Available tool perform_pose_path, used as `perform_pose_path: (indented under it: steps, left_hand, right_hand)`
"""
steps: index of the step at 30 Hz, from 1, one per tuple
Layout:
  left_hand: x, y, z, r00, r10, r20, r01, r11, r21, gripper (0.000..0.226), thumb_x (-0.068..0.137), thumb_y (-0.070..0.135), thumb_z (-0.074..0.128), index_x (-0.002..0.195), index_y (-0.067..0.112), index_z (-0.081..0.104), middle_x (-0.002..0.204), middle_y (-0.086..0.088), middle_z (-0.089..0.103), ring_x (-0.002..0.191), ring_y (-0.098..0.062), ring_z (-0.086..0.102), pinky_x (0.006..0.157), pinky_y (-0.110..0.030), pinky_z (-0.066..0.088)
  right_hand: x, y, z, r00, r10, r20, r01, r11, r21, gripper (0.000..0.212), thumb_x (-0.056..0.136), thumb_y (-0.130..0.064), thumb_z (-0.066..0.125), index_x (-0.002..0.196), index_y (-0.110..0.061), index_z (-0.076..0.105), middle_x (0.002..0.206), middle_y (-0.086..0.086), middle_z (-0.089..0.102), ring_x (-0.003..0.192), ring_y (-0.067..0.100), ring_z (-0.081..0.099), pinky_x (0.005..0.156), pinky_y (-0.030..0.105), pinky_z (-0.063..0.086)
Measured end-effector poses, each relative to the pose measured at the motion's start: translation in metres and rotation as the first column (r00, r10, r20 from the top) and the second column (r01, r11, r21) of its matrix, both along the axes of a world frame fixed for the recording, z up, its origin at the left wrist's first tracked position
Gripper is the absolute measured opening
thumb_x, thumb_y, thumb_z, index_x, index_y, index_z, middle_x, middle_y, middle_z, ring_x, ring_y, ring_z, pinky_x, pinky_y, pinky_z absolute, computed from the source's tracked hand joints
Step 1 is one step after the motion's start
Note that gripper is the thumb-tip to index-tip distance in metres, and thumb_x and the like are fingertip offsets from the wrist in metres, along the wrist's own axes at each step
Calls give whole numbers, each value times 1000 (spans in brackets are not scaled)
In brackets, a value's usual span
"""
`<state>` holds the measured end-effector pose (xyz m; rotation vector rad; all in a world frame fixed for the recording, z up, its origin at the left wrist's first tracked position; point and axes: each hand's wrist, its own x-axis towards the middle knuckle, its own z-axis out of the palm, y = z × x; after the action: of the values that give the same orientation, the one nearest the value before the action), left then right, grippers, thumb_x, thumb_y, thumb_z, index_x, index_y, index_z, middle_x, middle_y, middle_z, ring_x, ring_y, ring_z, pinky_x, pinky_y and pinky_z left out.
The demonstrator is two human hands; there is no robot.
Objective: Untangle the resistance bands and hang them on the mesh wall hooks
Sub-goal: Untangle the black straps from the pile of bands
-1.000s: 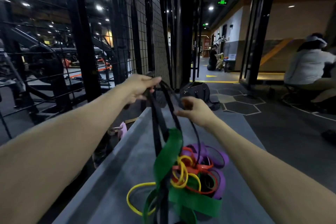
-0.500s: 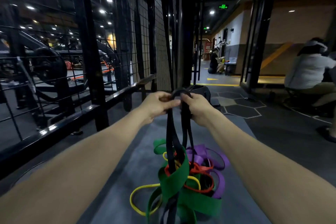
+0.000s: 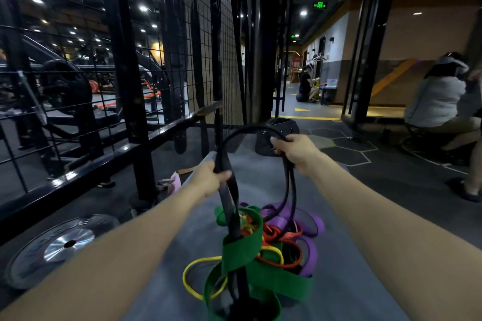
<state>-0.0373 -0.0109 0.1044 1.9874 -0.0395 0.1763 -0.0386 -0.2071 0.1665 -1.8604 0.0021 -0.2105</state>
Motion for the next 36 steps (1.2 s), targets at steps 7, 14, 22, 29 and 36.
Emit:
perform_pose_path:
  steps: [7, 14, 22, 29, 36]
  left_hand:
    - [7, 14, 98, 998, 41, 40, -23, 929, -369, 32, 88, -3, 56, 119, 5, 55, 110, -9, 61, 98, -23, 59, 71, -29, 53]
    - [-8, -12, 126, 998, -56, -41, 23, 817, -575, 34, 90, -4, 52, 124, -4, 51, 99, -12, 65, 88, -21, 64, 84, -30, 49]
    - [-13, -26, 110, 969, -248, -16, 186, 767, -614, 8, 89, 12, 58, 96, 8, 61, 96, -3, 66, 85, -10, 61, 95, -24, 43]
    - [-6, -38, 43, 972, -188, -144, 194, 981, 30, 49, 76, 18, 75, 119, 7, 56, 107, -7, 61, 103, -20, 57, 85, -29, 45]
    - [-27, -72, -24, 888, -338, -312, 408, 892, 193, 44, 80, 7, 70, 121, 2, 55, 115, -7, 63, 94, -11, 55, 70, -14, 47]
  right_hand:
    - [-17, 28, -11, 963, 268, 0, -254, 915, -314, 18, 86, -20, 67, 96, -4, 68, 80, 4, 60, 68, 12, 51, 69, 23, 43]
    - [-23, 56, -13, 947, 320, 25, -306, 922, -236, 29, 82, -18, 71, 106, -1, 65, 96, 9, 68, 84, 17, 61, 79, 29, 54]
    - [-16, 35, -14, 983, 179, -39, -178, 984, 26, 13, 78, -11, 75, 87, -9, 65, 80, 5, 67, 68, 18, 63, 64, 28, 53]
    - [-10, 9, -6, 995, -51, -83, 60, 992, 112, 37, 76, -11, 76, 109, 0, 62, 102, 17, 69, 88, 30, 68, 80, 44, 57]
    - [-16, -19, -7, 989, -92, -114, 121, 952, 280, 30, 82, -6, 69, 110, 2, 60, 98, 14, 64, 88, 28, 62, 74, 37, 52]
